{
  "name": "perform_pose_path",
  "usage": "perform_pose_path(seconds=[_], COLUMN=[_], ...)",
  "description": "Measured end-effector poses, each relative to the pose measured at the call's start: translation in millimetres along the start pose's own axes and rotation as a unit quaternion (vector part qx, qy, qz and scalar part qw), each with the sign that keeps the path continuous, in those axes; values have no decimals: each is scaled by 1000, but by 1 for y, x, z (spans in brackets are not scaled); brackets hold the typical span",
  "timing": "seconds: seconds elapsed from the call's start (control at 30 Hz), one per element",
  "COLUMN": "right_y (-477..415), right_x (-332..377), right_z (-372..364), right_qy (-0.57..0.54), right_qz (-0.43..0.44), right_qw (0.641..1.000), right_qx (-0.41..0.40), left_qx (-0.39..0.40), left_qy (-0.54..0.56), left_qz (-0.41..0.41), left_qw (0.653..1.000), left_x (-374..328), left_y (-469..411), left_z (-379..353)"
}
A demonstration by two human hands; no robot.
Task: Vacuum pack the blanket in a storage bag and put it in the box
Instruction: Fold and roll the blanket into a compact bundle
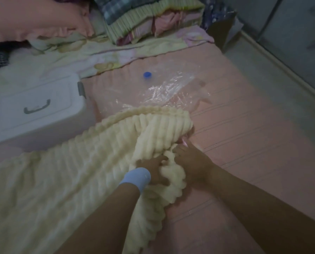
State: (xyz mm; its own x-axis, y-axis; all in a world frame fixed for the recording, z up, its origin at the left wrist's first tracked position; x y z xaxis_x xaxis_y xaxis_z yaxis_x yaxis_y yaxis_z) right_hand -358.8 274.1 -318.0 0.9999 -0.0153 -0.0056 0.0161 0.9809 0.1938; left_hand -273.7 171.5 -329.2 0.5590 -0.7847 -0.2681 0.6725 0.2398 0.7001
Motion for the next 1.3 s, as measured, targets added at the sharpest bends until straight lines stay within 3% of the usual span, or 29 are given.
perform_pose_path(seconds=[0.1, 0.17, 0.2, 0.23, 0.3, 0.37, 0.4, 0.43, 0.5, 0.57, 0.63, 0.73, 0.87, 0.93, 0.97, 1.0, 1.1, 1.13, 1.17, 1.2, 1.23, 1.3], right_y=[44, 74, 89, 102, 120, 134, 131, 121, 95, 73, 47, 11, -29, -45, -50, -55, -57, -55, -54, -51, -45, -34], right_x=[-16, -33, -37, -41, -47, -35, -28, -27, -49, -82, -115, -155, -168, -162, -157, -152, -114, -95, -74, -53, -33, -12], right_z=[41, 43, 38, 27, -2, -28, -32, -31, -23, -11, -5, -12, -50, -58, -56, -53, -27, -14, -9, -10, -12, -28], right_qy=[-7, 2, 22, 14, -36, -124, -163, -202, -241, -256, -294, -361, -566, -614, -620, -604, -445, -388, -363, -372, -416, -512], right_qz=[18, -15, -20, -38, -122, -179, -191, -204, -260, -324, -376, -460, -524, -501, -481, -452, -280, -214, -152, -102, -77, -100], right_qw=[999, 1000, 1000, 997, 965, 886, 863, 861, 888, 897, 877, 811, 637, 609, 620, 656, 849, 896, 918, 919, 896, 819], right_qx=[-39, -17, 11, 63, 230, 409, 438, 419, 293, 157, 52, -37, -4, 7, 7, 11, 53, 40, 40, 76, 136, 238], left_qx=[-129, -234, -250, -231, -96, 52, 101, 128, 113, 41, -42, -146, -220, -245, -260, -281, -341, -335, -303, -245, -165, 9], left_qy=[19, 14, 33, 53, 73, 53, 35, 28, 36, 49, 73, 111, 145, 170, 195, 218, 186, 149, 102, 44, -14, -55], left_qz=[-60, -101, -113, -114, -83, -42, -28, -20, -9, -14, -21, -27, -43, -51, -52, -54, -62, -66, -62, -45, -17, 57], left_qw=[990, 967, 961, 965, 989, 996, 994, 991, 993, 998, 996, 983, 964, 953, 944, 933, 920, 928, 946, 967, 986, 997], left_x=[-50, -70, -77, -82, -89, -88, -84, -78, -66, -56, -48, -40, -33, -33, -32, -31, -31, -33, -34, -33, -26, 3], left_y=[16, 23, 24, 21, 8, -6, -12, -17, -28, -39, -50, -65, -90, -99, -102, -103, -97, -95, -94, -95, -98, -97], left_z=[26, 40, 43, 41, 20, -6, -15, -20, -15, 7, 36, 76, 110, 124, 131, 138, 158, 161, 160, 152, 136, 94])
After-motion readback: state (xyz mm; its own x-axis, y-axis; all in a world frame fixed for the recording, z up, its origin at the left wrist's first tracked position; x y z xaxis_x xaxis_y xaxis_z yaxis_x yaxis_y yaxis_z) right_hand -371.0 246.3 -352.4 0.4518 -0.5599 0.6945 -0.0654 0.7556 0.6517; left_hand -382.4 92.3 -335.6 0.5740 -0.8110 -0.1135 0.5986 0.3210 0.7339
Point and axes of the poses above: each hand's wrist, its own y-axis away from the middle knuckle, its own z-axis out of the back of the hand, x = y × z, the point moved 7 cm from there along -y, towards the middle knuckle, and after that the axes turned 1 degree about -y, right-handed, at the moved point
